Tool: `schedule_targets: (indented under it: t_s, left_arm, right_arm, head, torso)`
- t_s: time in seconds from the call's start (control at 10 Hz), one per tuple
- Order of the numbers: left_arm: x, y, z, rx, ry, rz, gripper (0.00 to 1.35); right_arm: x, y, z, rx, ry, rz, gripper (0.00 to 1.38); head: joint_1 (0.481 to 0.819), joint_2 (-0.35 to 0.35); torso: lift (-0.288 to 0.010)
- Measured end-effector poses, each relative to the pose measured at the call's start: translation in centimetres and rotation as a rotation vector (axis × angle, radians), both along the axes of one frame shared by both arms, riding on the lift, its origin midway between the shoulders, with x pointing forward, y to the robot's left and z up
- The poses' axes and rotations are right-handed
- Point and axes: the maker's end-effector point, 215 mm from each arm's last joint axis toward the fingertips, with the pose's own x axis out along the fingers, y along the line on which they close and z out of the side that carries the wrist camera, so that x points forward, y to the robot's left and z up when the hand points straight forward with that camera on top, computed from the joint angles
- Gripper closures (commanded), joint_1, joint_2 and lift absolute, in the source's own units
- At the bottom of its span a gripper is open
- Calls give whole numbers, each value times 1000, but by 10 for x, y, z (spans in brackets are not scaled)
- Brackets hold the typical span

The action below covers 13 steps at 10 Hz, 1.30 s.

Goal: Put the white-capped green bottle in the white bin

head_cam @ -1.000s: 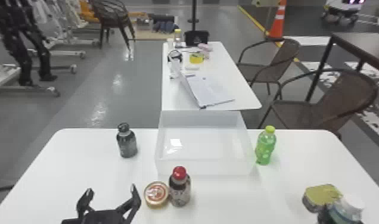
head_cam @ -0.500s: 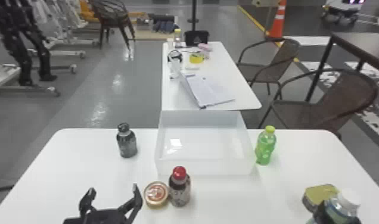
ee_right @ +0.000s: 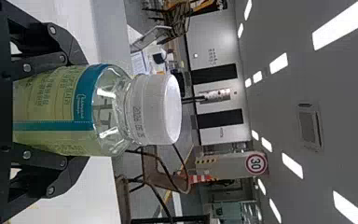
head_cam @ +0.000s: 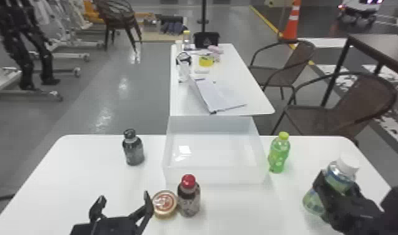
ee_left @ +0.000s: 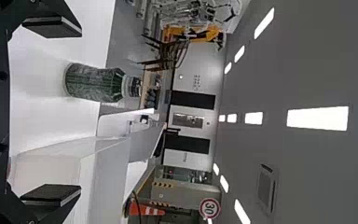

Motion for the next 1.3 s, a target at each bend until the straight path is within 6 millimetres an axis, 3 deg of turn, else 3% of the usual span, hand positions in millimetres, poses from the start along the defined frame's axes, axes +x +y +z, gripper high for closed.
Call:
schedule_targets:
  t_s: [0.3, 0.6, 1.0, 1.3]
  left_arm:
    - [4, -7, -2, -9, 13, -12, 121]
    - [6, -9, -2, -11, 16, -16, 119]
    - [9, -12, -2, -10, 19, -29, 119]
    - [10, -14, -2, -11, 21, -34, 119]
  right_arm:
    - [44, 24, 38, 6, -64, 111, 826]
    - [78, 54, 60, -5, -107, 265, 826]
    - [109, 83, 66, 20, -147, 462, 826]
    - [124, 103, 47, 37, -124, 583, 823]
  head:
    - [549, 0]
    - [549, 0]
    - [549, 0]
    - [549, 0]
  torso:
    - [-100]
    - [-100]
    - [-100]
    - [-100]
